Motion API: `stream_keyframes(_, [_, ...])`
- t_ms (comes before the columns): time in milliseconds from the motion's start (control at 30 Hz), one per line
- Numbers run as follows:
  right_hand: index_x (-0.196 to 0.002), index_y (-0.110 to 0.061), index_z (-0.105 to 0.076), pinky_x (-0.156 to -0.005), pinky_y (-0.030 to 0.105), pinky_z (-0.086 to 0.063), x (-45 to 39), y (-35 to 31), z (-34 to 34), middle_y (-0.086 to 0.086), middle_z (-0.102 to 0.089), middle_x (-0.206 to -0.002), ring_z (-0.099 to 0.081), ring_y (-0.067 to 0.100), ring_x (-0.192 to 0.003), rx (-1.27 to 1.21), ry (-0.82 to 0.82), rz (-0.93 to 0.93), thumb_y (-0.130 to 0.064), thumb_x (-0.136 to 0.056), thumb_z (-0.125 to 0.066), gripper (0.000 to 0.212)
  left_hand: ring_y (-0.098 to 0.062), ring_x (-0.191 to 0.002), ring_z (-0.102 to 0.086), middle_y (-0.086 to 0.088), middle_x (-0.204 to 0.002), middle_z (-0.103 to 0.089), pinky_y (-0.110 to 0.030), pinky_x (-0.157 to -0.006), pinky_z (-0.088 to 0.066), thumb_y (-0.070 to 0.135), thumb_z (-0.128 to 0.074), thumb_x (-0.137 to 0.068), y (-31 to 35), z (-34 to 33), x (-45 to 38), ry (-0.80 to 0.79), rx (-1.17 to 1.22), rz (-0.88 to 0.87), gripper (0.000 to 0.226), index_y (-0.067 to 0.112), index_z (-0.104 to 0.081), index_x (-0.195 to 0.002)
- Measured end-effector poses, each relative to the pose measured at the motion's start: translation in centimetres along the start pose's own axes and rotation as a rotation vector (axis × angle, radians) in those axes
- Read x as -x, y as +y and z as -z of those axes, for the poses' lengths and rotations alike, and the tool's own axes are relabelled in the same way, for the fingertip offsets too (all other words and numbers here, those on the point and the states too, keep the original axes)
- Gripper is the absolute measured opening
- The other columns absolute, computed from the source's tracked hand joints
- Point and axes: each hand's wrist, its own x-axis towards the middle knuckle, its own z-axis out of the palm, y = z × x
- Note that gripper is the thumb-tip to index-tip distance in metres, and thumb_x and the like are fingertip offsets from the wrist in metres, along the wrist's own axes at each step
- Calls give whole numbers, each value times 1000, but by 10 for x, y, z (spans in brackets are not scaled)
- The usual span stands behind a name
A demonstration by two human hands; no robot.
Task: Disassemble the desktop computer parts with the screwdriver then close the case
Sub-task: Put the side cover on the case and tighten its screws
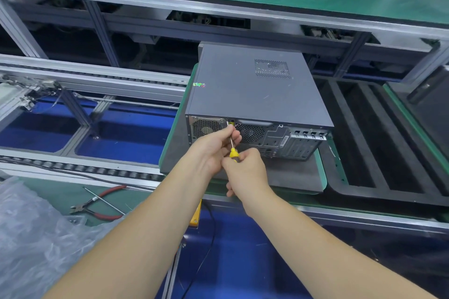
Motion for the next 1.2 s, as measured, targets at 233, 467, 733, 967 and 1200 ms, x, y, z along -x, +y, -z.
stream_keyframes(233, [-100,-17,-56,-70,37,-48,1,7,-8,-1,-64,-92,-60,22,-82,22,83,113,-32,-102,-58,16,-15,-79,-74,-2,-87,-77,-35,-89,-57,25,-57,-104,-3,6,2,-54,3,-30,22,8,-71,-107])
stream_keyframes(467, [-92,-13,-61,-79,49,-55,8,-1,-11,14,-72,-96,-63,32,-84,10,40,81,-36,-108,-38,37,-11,-75,-75,1,-82,-77,-26,-76,-50,19,-58,-103,2,5,-2,-28,-11,-32,16,12,-72,-99])
stream_keyframes(733, [-89,-20,-47,-71,50,-56,6,-2,-1,-1,-57,-86,-52,20,-71,-97,122,46,-37,-93,-69,28,-11,-72,-68,3,-68,-71,-27,-64,-50,19,-60,-102,2,-3,-2,8,-1,-22,15,13,-67,-90])
stream_keyframes(967, [-88,-17,-52,-64,36,-42,5,2,2,-5,-58,-81,-52,13,-71,45,126,144,-40,-103,-56,27,-9,-78,-72,3,-80,-76,-29,-74,-53,20,-63,-101,3,2,1,-13,-35,-37,9,13,-68,-102])
stream_keyframes(1200, [-93,-9,-63,-81,45,-54,6,-2,-2,10,-72,-91,-66,31,-88,86,84,108,-40,-109,-39,42,-8,-73,-74,3,-86,-78,-29,-76,-55,24,-63,-100,3,3,-1,-10,-19,-51,11,15,-70,-101])
